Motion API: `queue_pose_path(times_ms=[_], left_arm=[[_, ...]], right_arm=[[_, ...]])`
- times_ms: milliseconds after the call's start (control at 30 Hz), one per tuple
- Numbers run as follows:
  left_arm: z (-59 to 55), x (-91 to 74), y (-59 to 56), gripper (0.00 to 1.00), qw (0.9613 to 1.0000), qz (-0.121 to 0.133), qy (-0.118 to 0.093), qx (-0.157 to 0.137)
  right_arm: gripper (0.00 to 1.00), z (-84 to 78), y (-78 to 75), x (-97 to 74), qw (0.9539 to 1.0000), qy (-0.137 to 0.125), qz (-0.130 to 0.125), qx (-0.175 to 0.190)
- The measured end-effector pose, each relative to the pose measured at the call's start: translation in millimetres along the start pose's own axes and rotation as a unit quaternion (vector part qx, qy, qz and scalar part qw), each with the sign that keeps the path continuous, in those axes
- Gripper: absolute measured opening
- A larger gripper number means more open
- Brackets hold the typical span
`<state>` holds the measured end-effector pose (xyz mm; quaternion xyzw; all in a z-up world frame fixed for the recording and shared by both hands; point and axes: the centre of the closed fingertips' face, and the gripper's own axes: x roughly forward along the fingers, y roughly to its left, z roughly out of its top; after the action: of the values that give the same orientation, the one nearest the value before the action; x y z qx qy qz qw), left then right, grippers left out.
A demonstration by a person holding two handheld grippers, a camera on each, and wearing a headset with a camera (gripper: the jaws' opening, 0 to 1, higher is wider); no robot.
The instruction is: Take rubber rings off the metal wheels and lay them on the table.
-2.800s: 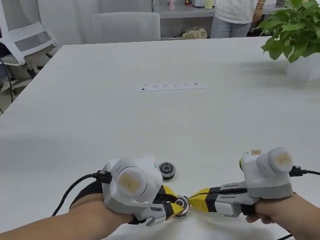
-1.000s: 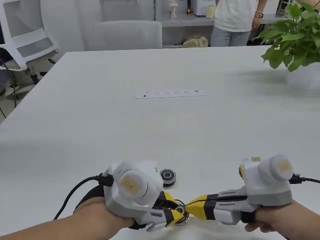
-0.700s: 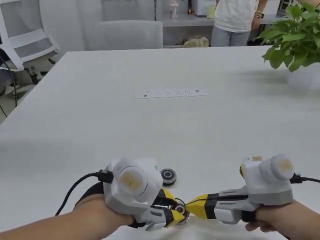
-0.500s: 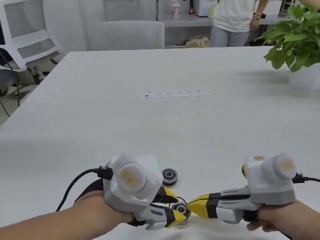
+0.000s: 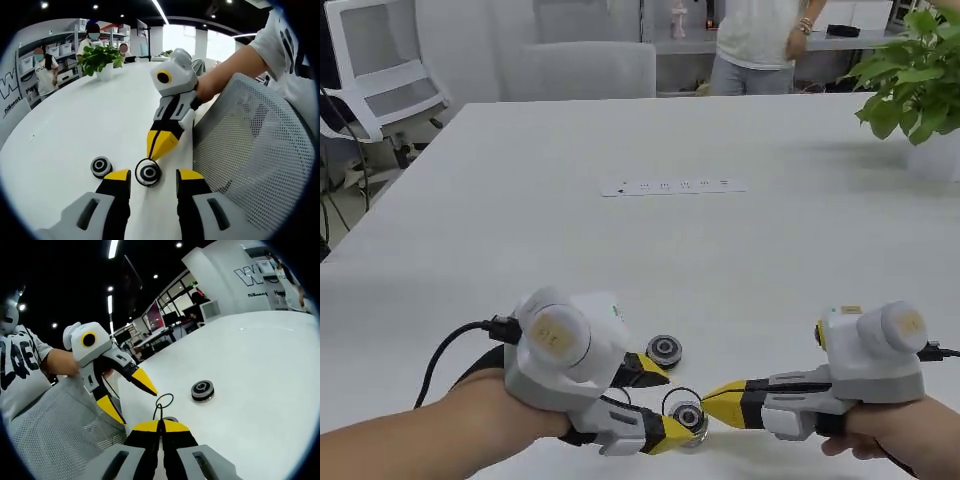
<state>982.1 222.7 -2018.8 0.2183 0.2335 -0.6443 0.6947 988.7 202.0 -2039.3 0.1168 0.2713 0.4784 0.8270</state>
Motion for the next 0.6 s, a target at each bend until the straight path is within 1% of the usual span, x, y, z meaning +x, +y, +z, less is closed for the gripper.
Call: queue_pose_path(times_ms=[133,333,600], left_arm=[[1.3,-9.2,0.4,0.37,0.9999,0.004,-0.006,-0.007],[-1.2,-24.5,0.7,0.42,0.9997,0.013,-0.013,-0.017],[-3.8,-44.5,6.0,0.47,0.9986,0.03,-0.024,-0.035]], right_arm=[[0.0,3.1,2.6,-1.2,1.0,0.0,0.003,-0.002],[0.0,8.1,5.3,-2.3,1.0,-0.001,0.006,-0.005],[0.0,15.9,8.1,-0.3,0.9999,0.0,0.01,-0.011]])
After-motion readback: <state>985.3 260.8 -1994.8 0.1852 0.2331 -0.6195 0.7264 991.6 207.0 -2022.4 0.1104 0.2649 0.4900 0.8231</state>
